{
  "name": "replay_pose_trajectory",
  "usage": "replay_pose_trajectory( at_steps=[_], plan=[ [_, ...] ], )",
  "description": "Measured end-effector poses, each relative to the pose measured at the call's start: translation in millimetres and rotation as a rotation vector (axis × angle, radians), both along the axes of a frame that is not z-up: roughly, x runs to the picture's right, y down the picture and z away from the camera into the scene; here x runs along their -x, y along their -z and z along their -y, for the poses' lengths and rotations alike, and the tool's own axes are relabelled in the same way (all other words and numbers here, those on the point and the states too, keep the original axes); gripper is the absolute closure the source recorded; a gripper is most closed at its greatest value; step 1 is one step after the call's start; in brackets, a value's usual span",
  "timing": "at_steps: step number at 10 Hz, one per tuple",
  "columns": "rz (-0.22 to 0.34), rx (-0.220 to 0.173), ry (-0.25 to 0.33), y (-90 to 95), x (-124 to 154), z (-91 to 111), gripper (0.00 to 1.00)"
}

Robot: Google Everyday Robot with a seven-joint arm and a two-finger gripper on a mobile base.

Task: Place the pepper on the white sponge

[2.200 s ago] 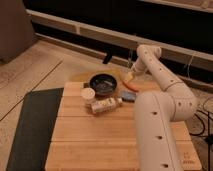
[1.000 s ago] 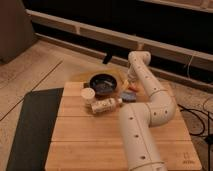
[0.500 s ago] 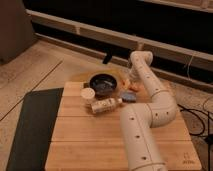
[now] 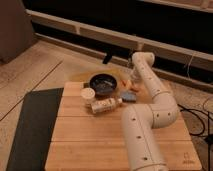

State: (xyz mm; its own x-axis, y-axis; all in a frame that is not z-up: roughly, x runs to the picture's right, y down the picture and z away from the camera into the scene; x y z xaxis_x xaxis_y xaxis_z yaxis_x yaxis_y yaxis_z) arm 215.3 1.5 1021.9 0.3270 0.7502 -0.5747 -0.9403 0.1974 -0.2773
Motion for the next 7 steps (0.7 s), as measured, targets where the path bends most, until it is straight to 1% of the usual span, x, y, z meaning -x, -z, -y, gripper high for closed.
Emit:
replay_pose_trajectory(
  at_steps=[2, 3, 4, 6, 7],
  plan=[
    [0.001, -0.005, -0.011, 0.6, -1, 1, 0.93],
    [0.002, -0.010, -0.017, 1.6, -1, 4, 1.00],
    [0.001, -0.014, -0.020, 2.4, -2, 5, 1.00],
    [-0.015, -0.038, -0.017, 7.0, -5, 18, 1.00],
    [-0.027, -0.054, -0.009, 10.8, -6, 28, 1.00]
  ],
)
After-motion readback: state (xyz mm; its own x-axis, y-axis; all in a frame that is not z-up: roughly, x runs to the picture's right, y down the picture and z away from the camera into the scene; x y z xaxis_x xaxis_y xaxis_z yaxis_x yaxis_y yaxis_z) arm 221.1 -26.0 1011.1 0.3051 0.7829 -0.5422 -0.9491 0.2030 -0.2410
